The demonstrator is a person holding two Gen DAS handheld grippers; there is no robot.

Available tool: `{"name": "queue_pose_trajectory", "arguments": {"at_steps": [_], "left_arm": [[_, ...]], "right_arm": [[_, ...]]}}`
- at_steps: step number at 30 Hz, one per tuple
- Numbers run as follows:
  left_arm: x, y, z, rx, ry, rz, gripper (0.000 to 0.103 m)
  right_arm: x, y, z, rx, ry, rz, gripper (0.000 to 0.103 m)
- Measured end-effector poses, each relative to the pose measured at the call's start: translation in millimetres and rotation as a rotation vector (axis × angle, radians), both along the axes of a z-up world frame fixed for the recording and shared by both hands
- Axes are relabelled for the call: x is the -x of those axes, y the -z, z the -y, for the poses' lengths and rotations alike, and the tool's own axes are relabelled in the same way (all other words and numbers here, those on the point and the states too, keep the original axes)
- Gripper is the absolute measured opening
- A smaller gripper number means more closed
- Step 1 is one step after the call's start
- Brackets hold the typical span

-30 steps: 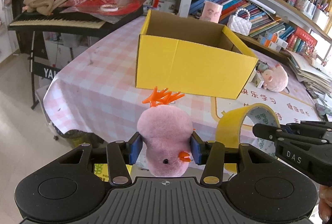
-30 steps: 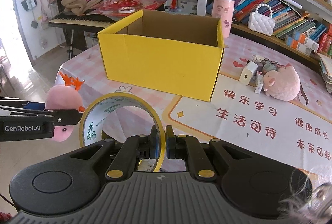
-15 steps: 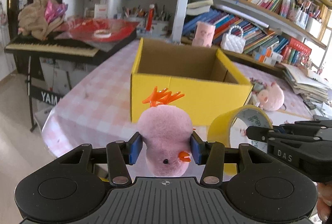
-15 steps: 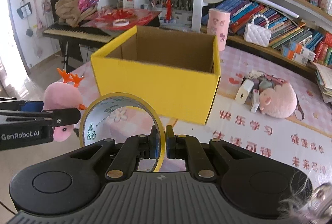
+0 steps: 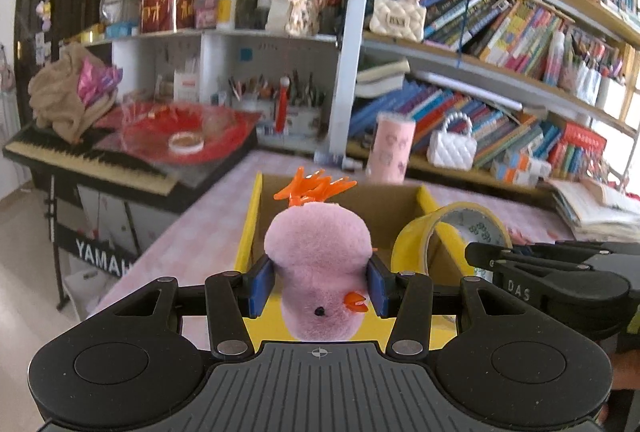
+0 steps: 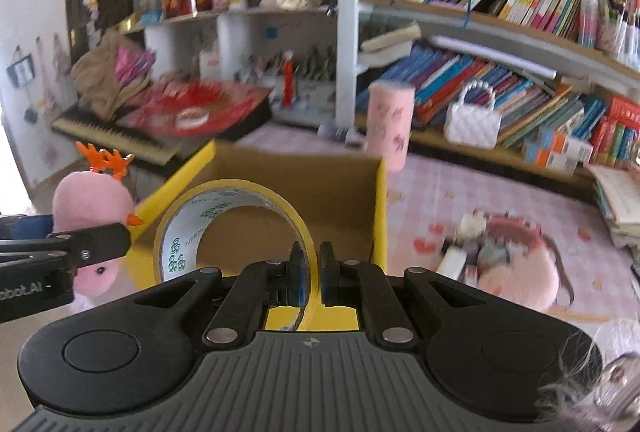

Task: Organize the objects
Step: 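Carry the chick in the left tool and tape in the right tool over the yellow box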

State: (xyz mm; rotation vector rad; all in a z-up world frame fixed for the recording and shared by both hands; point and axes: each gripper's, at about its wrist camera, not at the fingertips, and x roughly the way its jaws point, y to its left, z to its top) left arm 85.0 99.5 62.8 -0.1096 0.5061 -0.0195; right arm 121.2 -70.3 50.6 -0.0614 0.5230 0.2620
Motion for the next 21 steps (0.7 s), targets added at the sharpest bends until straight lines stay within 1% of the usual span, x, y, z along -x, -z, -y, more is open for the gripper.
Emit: {"name": "queue_pose_trajectory", "arguments": {"at_steps": [3, 7, 12, 16, 19, 20, 21], "left_arm": [[-22.7, -0.7, 5.3, 0.0, -0.015, 0.008, 0.047], [-49.5, 12.4, 14.2, -0.005, -0.032, -0.026, 0.047], [-75.9, 34.6, 25.4, -0.03, -0.046, -0.102, 0.047], [-90.0, 48.5, 29.1, -0.051, -0.063, -0.155, 0.047], [-99.6, 56.1, 30.4, -0.06, -0.075, -0.188, 0.047], [-103.0, 58.6, 31.2, -0.066, -0.077, -0.197, 0.047], [-106.6, 61.1, 32.3, -0.071, -0.079, -0.207, 0.047]], "right_arm": [[-26.2, -0.7, 0.5, 0.01, 0.0, 0.016, 0.007], [-63.9, 10.9, -2.1, 0.064, -0.032, 0.0, 0.007], [-104.8, 34.5, -9.5, 0.128, -0.137, -0.083, 0.007], [-127.0, 50.6, -15.5, 0.174, -0.222, -0.143, 0.007], [-142.3, 60.4, -19.7, 0.237, -0.265, -0.171, 0.007], [-146.0, 62.0, -21.0, 0.265, -0.278, -0.156, 0.008], [-150.8, 63.4, -22.1, 0.283, -0.289, -0.162, 0.009]]}}
